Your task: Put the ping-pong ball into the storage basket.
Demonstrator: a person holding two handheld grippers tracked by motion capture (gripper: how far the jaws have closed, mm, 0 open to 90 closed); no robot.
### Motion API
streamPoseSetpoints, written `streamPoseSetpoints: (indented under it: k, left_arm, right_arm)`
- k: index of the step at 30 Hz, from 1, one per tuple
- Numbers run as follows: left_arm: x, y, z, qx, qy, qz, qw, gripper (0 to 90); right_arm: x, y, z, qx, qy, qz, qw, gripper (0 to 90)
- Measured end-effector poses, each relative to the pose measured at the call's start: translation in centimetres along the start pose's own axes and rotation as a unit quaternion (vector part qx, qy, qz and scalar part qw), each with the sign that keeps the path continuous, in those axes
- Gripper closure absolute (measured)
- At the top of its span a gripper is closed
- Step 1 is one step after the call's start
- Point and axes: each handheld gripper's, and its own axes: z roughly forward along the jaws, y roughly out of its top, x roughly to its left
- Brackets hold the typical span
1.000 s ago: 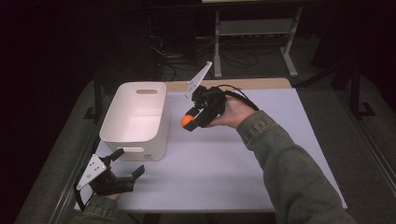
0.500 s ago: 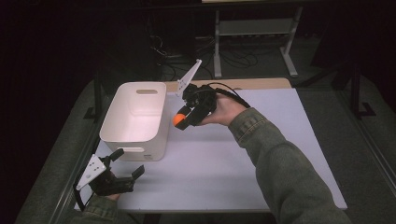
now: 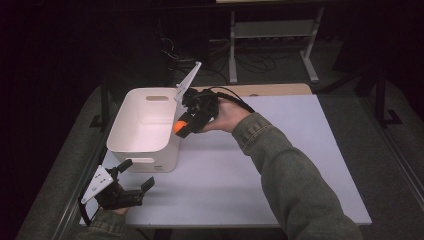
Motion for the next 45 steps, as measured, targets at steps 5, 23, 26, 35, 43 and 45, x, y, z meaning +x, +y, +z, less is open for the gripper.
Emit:
streamPoseSetpoints:
  k: [5,23,26,35,43,45]
  left_arm:
    - [0.0,0.0,0.0,0.0,-0.001,0.0,1.0,0.0]
    - [0.0,0.0,0.1,0.001,-0.003,-0.001,1.0,0.0]
    - [0.0,0.0,0.1,0.002,-0.003,0.001,1.0,0.0]
    - [0.0,0.0,0.1,0.003,-0.005,0.0,1.0,0.0]
    - [0.0,0.0,0.1,0.004,-0.006,-0.001,1.0,0.0]
    - [0.0,0.0,0.2,0.005,-0.007,-0.001,1.0,0.0]
  right_arm:
    - [-0.2,0.6,0.8,0.003,0.003,-0.002,1.0,50.4]
    - [-1.4,1.5,3.0,-0.009,0.014,0.001,0.9999,50.4]
    - [-1.5,1.6,3.4,-0.011,0.016,0.003,0.9998,50.4]
    - [-2.1,1.7,4.3,-0.013,0.02,0.009,0.9997,50.3]
    - [-2.5,1.9,5.2,-0.016,0.024,0.01,0.9995,50.4]
    - [-2.6,1.9,5.5,-0.018,0.024,0.01,0.9995,50.4]
